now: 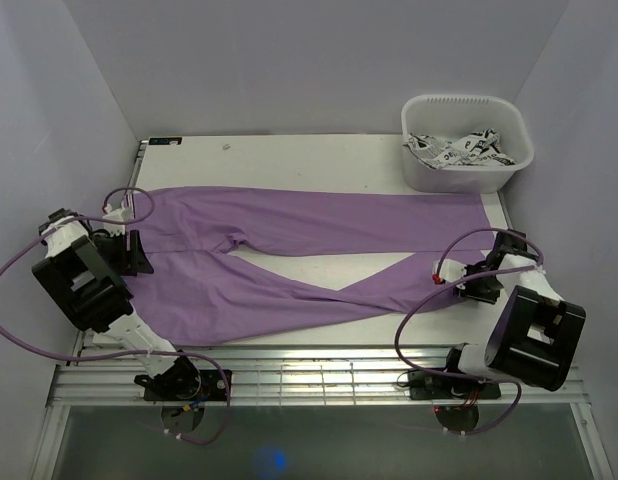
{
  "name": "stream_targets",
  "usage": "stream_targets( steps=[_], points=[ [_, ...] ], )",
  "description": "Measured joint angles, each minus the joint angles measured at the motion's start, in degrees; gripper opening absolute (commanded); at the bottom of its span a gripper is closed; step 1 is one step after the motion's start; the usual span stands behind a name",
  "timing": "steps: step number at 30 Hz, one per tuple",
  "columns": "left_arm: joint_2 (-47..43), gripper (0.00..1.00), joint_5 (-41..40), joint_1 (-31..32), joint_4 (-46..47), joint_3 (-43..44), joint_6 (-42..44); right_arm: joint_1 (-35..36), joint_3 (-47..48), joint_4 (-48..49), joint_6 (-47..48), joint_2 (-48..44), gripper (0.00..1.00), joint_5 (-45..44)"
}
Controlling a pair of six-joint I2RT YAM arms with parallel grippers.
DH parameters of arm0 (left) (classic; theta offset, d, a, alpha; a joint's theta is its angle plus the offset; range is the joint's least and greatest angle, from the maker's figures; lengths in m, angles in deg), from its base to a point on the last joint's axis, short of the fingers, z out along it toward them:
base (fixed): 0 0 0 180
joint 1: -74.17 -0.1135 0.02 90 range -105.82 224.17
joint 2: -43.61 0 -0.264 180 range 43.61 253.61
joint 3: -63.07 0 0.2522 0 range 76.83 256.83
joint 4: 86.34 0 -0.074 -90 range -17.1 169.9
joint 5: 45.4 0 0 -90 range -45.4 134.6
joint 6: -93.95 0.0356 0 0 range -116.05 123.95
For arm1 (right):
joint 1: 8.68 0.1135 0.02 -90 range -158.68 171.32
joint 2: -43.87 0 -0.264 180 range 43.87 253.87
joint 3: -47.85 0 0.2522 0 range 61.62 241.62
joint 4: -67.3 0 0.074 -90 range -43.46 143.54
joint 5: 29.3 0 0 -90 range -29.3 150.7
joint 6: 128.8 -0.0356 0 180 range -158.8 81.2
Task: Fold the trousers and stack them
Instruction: Flatten the trousers out
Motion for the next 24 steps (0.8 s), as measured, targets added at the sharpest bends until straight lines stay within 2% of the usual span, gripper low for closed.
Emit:
stream_targets(
  steps=[1, 2, 6, 16, 19, 21, 23, 24],
  points=[
    [0.24, 0.67, 0.00, -0.72, -0.20, 0.17, 0.13, 0.11, -0.44, 1.60, 0.35, 0.04, 0.11, -0.33],
    [0.61, 0.65, 0.00, -1.38, -0.33, 0.44, 0.24, 0.13, -0.70, 3.43, 0.17, 0.46, 0.08, -0.59],
    [1.90, 0.60, 0.04, -2.60, -0.17, 0.98, 0.31, 0.11, 0.44, 4.22, -1.44, 1.51, 0.08, -0.90],
    [2.01, 0.46, 0.13, -2.49, 1.86, 0.96, 0.48, -1.01, 18.45, -13.53, -1.97, -5.70, 0.08, 0.74],
    [1.99, 0.45, 0.15, -2.49, 3.08, 0.52, 0.79, -1.14, 22.10, -18.91, -2.67, -6.80, 0.08, 0.68],
    [1.55, 0.49, 0.13, -2.49, 4.17, -0.70, 1.36, -1.44, 22.32, -21.99, -2.73, -8.20, 0.09, 0.48],
    [1.05, 0.55, 0.15, -2.49, 4.66, -2.19, 2.08, -1.73, 20.61, -23.12, -2.64, -10.75, 0.24, -0.35],
    [0.76, 0.57, 0.15, -2.49, 4.85, -2.91, 2.45, -1.75, 18.64, -22.47, -2.29, -12.55, 0.52, -0.96]
  ],
)
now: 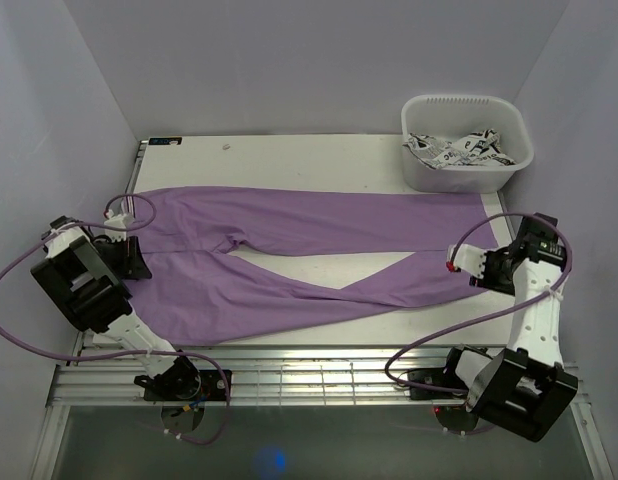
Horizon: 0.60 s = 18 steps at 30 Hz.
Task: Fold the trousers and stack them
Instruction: Flatten the trousers out
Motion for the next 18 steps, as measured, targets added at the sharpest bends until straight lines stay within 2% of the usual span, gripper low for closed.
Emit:
stream_targets(
  steps=[1, 2, 5, 7, 11, 16, 17, 18],
  points=[
    [-0.17, 0.59, 0.07, 0.00, -0.04, -0.52, 0.24, -0.02, -2.95, 1.36, 0.24, -2.05, 0.70, -0.59],
    [-0.17, 0.62, 0.13, 0.00, -0.35, -0.68, 0.44, -0.02, -6.10, 2.27, 0.79, -3.58, 0.93, -1.33],
    [-0.17, 0.64, 0.61, 0.04, -0.70, -0.57, 0.81, 0.00, -14.95, 6.93, 2.93, -3.96, 0.90, -2.78],
    [-0.17, 0.66, 0.76, 0.04, -0.90, -0.57, 0.98, -0.02, -17.94, 10.78, 3.39, -0.39, 0.90, -3.23],
    [-0.17, 0.66, 0.96, 0.04, -1.14, -0.46, 1.01, -0.02, -18.75, 20.04, 3.13, 7.85, 0.90, -2.56],
    [-0.59, 0.66, 0.42, 0.04, -1.05, -0.59, 1.22, 0.04, -18.29, 29.42, 2.03, 12.76, 1.00, -0.83],
    [-0.90, 0.65, 0.07, 0.04, -1.03, -0.74, 1.40, 0.11, -18.34, 31.34, 2.10, 13.07, 0.92, -0.59],
    [-1.22, 0.65, -0.28, 0.04, -1.09, -0.83, 1.46, 0.13, -18.38, 33.20, 2.40, 13.44, 0.71, -0.37]
  ],
)
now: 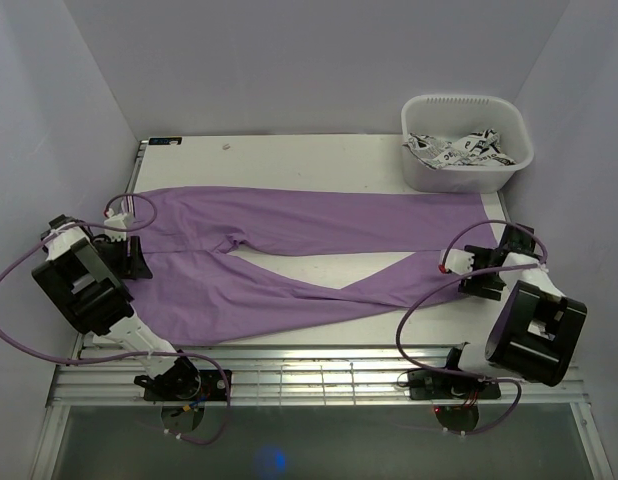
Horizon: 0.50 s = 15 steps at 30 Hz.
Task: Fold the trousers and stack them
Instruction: Flatten the trousers out
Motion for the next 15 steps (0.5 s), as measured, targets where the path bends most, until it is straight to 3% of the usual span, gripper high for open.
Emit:
stream_targets(
  steps=[2, 3, 8, 15],
  points=[
    [-0.59, 0.65, -0.39, 0.00, 0.13, 0.00, 0.02, 0.13, -0.31, 3.43, 0.48, 1.60, 0.39, 0.55],
    [-0.76, 0.64, -0.52, 0.00, 0.20, 0.00, 0.00, 0.26, -0.17, 4.00, 0.66, 2.73, 0.09, 0.20],
    [-0.85, 0.61, -0.79, 0.00, 0.28, 0.02, -0.15, 0.22, 1.49, 3.93, -0.35, 5.46, 0.08, 0.57],
    [-0.85, 0.55, -0.61, -0.13, 0.66, 0.44, -0.79, -2.89, 9.73, -15.54, 1.38, -4.72, 0.08, 1.01]
  ],
)
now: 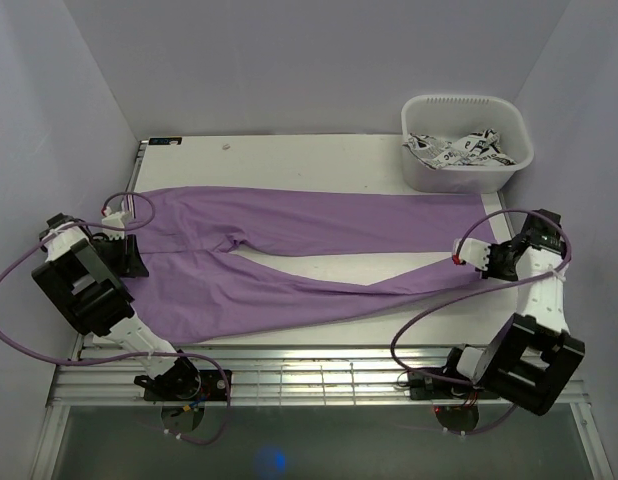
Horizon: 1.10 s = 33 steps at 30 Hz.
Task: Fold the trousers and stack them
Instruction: Flatten the trousers out
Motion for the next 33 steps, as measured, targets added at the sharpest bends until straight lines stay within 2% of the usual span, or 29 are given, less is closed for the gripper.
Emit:
stream_targets(
  steps=[5, 7, 12, 14, 16, 17, 18, 20, 21, 23, 24, 28, 33],
  points=[
    [-0.17, 0.45, 0.46, -0.09, 1.09, -0.31, -0.24, -0.31, 5.18, -12.55, 3.52, -12.22, 0.08, -0.50],
    [-0.74, 0.45, 0.66, -0.20, 2.27, -1.18, -0.13, -0.31, 5.16, -17.29, 4.81, -15.26, 0.08, -1.40],
    [-3.78, 0.57, 1.51, -0.48, 3.91, -5.70, 1.73, -0.31, 5.18, -25.59, 6.25, -18.05, 0.08, -3.06],
    [-3.65, 0.58, 2.08, -0.48, 4.04, -6.01, 2.29, -0.31, 5.68, -27.30, 6.32, -17.94, 0.08, -3.52],
    [-3.43, 0.51, 2.62, -0.44, 4.72, -5.99, 2.51, -0.31, 7.17, -28.46, 6.32, -17.20, 0.08, -3.63],
    [-3.28, 0.47, 2.75, -0.39, 5.14, -5.95, 2.27, -0.31, 8.33, -28.85, 6.29, -16.35, 0.08, -3.65],
    [-2.93, 0.37, 2.73, -0.13, 5.75, -5.73, 1.86, -0.31, 9.40, -29.14, 6.25, -15.32, 0.08, -3.61],
    [-1.31, 0.28, 2.21, 0.46, 7.63, -4.33, 0.24, -0.28, 11.47, -29.42, 5.55, -11.52, 0.08, -3.61],
    [0.24, 0.17, 1.79, 0.90, 8.44, -2.89, -0.87, -0.26, 12.57, -29.27, 4.76, -8.92, 0.08, -3.69],
    [4.26, 0.04, 0.70, 1.97, 10.73, 1.11, -3.34, -0.24, 15.30, -28.92, 3.02, -2.19, 0.08, -4.37],
    [6.69, 0.01, 0.20, 2.40, 11.58, 3.50, -4.57, -0.24, 16.41, -28.17, 2.29, 1.16, 0.08, -4.81],
    [16.81, 0.00, -0.44, 3.43, 12.26, 14.86, -10.16, 0.15, 19.63, -24.04, -1.88, 14.01, 0.08, -6.75],
    [22.36, 0.00, -0.11, 5.16, 12.41, 23.26, -14.86, 3.54, 20.31, -19.89, -7.56, 22.18, 0.08, -7.96]
  ],
)
